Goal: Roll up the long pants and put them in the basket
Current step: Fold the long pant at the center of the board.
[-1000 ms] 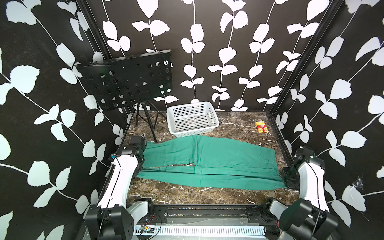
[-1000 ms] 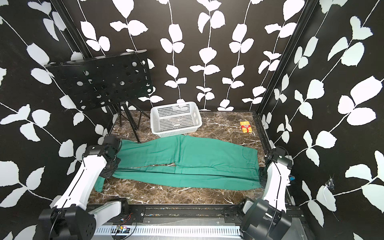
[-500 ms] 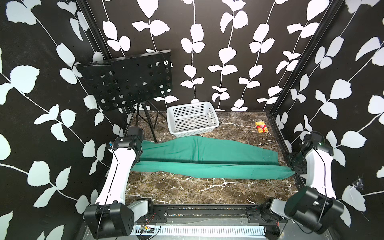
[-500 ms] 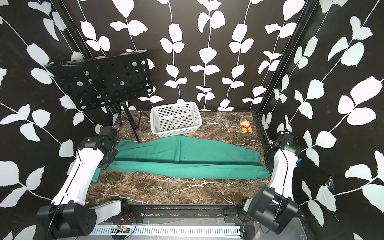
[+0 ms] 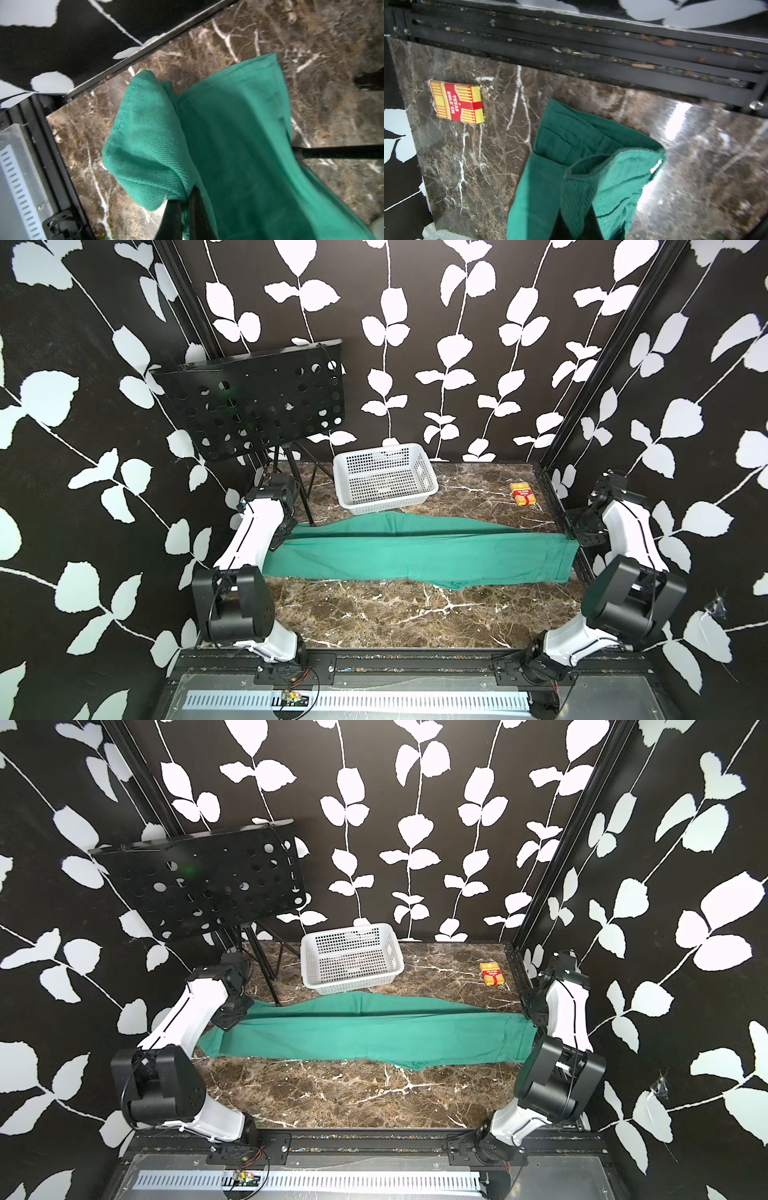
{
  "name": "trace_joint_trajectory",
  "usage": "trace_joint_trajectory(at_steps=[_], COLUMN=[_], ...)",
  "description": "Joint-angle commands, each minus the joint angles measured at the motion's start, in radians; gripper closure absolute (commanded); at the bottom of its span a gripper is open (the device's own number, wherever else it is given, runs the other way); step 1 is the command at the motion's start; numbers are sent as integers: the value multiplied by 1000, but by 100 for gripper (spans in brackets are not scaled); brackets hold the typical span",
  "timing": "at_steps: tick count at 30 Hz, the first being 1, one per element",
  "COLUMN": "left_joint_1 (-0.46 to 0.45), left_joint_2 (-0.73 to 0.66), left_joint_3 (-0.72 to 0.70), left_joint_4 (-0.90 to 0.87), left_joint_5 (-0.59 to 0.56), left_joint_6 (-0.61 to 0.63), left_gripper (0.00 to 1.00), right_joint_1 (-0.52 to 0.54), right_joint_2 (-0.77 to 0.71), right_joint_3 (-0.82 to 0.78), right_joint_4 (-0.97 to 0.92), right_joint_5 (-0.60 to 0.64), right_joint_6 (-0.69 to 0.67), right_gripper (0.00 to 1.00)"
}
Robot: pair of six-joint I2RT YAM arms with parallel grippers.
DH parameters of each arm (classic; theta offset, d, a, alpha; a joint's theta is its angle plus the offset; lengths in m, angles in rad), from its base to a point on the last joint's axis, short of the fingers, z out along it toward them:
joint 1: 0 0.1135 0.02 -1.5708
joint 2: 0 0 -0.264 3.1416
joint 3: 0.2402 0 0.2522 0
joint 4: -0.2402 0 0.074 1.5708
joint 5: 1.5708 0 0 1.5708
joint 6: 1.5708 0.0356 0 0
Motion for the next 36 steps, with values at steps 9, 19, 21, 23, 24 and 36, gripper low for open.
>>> trace_joint_trajectory(at_steps=[9, 19, 21, 23, 24, 36], left_joint_1=[11, 7, 6, 4, 5, 10], left_joint_2=[191, 318, 325, 323, 318, 42], left_joint_3=[184, 248, 259, 280, 289, 75], left_joint_4=[93, 107, 121, 124, 123, -5], left_joint_5=[-66, -54, -59, -72, -80, -93], left_joint_6=[75, 65, 70, 71, 73, -23], left_gripper=[100, 75, 60, 47, 44, 53], right_joint_1=[31, 55, 58, 61, 64, 210], right_joint_2=[219, 370, 386, 392, 391, 193], right_joint_3=[158, 212, 211, 217, 216, 91], right_joint_4=[240, 359, 402, 434, 451, 371], right_joint_5=[46, 1, -15, -26, -32, -104], right_joint_6=[-33, -39, -46, -65, -78, -390], right_gripper=[100, 84, 69, 54, 49, 37])
